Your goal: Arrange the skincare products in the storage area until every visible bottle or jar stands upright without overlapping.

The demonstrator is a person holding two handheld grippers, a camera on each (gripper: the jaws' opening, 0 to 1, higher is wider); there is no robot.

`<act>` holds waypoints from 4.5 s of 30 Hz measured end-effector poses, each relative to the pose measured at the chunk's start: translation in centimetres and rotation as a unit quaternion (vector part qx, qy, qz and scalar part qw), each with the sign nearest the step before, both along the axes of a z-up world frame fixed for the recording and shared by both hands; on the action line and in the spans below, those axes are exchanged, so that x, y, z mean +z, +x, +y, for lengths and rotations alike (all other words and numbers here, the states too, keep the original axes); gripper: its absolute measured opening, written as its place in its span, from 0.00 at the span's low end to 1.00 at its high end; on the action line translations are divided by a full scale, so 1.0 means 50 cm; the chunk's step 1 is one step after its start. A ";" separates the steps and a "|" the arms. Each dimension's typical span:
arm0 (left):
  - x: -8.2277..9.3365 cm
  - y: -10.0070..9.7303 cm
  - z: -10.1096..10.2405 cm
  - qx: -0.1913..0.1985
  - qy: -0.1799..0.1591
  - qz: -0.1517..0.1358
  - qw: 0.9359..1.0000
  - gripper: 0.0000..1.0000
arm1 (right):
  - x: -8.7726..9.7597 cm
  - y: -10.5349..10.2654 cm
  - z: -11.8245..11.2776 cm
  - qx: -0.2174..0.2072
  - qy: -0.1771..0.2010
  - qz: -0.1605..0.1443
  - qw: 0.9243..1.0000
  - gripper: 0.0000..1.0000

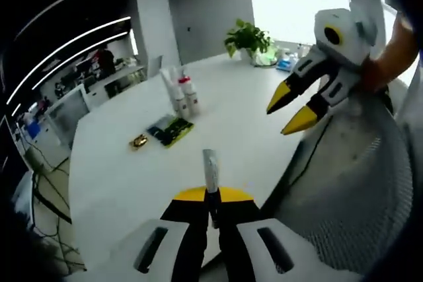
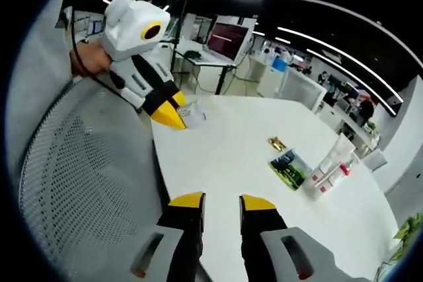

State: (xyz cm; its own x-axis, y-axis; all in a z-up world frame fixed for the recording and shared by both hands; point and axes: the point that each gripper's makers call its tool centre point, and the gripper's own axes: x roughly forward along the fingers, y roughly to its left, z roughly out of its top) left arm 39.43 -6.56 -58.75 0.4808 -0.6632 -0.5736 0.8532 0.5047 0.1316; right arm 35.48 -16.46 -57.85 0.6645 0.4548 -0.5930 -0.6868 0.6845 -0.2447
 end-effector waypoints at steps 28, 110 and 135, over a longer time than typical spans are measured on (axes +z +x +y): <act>0.095 -0.033 -0.035 -0.053 -0.110 -0.041 0.992 0.01 | 0.142 0.017 0.147 0.180 0.052 -0.018 0.982 0.22; 0.272 -0.011 0.001 -0.029 -0.470 0.261 0.843 0.00 | 0.217 -0.014 0.181 0.144 0.448 0.210 0.857 0.00; 0.265 -0.011 0.003 -0.018 -0.471 0.298 0.830 0.04 | 0.235 0.026 0.185 0.071 0.519 0.237 0.818 0.00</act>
State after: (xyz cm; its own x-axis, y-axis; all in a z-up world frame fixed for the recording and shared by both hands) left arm 38.90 -6.42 -45.48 0.2673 -0.9603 0.0796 0.6419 0.1159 -0.7579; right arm 36.80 -7.23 -46.09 0.3676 0.9299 -0.0145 -0.6270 0.2593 0.7346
